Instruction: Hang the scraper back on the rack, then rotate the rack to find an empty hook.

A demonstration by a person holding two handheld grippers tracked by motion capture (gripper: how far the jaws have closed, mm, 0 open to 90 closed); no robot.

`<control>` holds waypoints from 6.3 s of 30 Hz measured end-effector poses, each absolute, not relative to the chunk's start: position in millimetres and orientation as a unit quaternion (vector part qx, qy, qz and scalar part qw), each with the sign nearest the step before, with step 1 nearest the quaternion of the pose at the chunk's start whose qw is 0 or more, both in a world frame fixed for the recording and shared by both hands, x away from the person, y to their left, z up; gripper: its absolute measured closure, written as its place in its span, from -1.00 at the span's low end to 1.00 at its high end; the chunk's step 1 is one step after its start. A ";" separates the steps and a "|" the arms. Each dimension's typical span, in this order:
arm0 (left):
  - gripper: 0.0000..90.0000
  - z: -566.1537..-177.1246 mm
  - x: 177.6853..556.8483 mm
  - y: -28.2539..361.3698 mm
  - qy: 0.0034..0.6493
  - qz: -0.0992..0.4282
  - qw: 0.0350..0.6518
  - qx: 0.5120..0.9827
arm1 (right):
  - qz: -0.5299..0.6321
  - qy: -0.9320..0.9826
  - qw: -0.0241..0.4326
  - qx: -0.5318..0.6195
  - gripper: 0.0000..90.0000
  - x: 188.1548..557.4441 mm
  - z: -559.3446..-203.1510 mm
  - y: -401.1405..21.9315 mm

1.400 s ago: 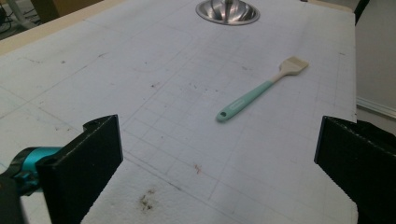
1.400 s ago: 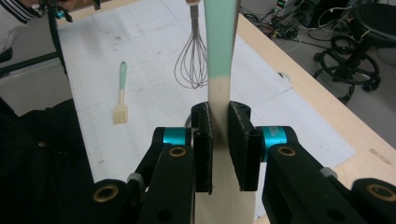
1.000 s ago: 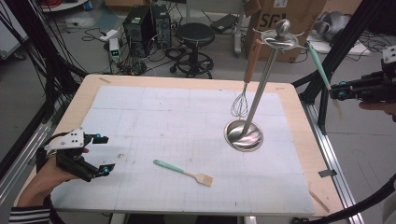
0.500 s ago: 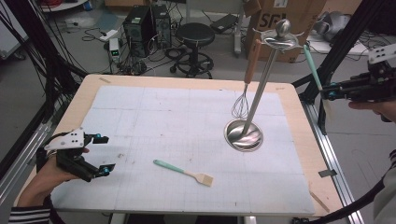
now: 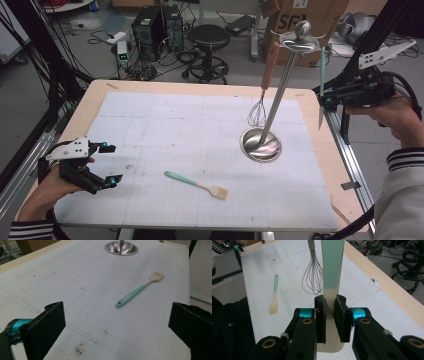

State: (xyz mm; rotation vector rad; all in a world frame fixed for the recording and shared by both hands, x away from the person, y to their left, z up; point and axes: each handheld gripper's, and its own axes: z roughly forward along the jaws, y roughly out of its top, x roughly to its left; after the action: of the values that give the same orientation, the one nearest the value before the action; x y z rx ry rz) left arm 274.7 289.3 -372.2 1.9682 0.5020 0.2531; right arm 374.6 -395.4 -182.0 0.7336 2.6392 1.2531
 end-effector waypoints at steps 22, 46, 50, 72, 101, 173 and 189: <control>-0.96 -369.2 273.1 286.7 0.196 0.106 0.521 0.824 | 0.439 0.856 0.100 0.255 -1.00 360.3 -184.8 -387.6; -0.96 -370.1 273.0 285.8 0.197 0.103 0.521 0.824 | 0.450 0.858 0.085 0.234 0.40 355.9 -126.1 -397.5; -0.96 -370.2 273.8 286.4 0.197 0.103 0.521 0.824 | 0.447 0.854 0.090 0.250 0.83 359.1 -121.6 -398.7; -0.96 -374.5 275.4 286.3 0.203 0.095 0.519 0.825 | 0.476 0.833 0.128 0.252 0.98 372.7 -86.7 -389.3; -0.96 -373.8 276.1 290.0 0.201 0.094 0.530 0.819 | 0.458 0.862 0.096 0.195 0.98 353.2 -87.9 -334.3; -0.96 -367.9 270.6 283.1 0.187 0.101 0.526 0.824 | 0.461 0.857 0.106 0.203 0.98 345.3 -90.8 -335.1; -0.96 -369.0 270.5 282.4 0.186 0.100 0.522 0.826 | 0.482 0.852 0.097 0.179 -0.21 302.3 -148.5 -333.9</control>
State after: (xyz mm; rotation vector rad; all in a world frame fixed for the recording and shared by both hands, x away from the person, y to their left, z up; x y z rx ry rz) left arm 270.5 282.4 -369.0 1.9789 0.4459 0.2397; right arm 302.3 -333.9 -148.5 0.5289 2.5244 1.4268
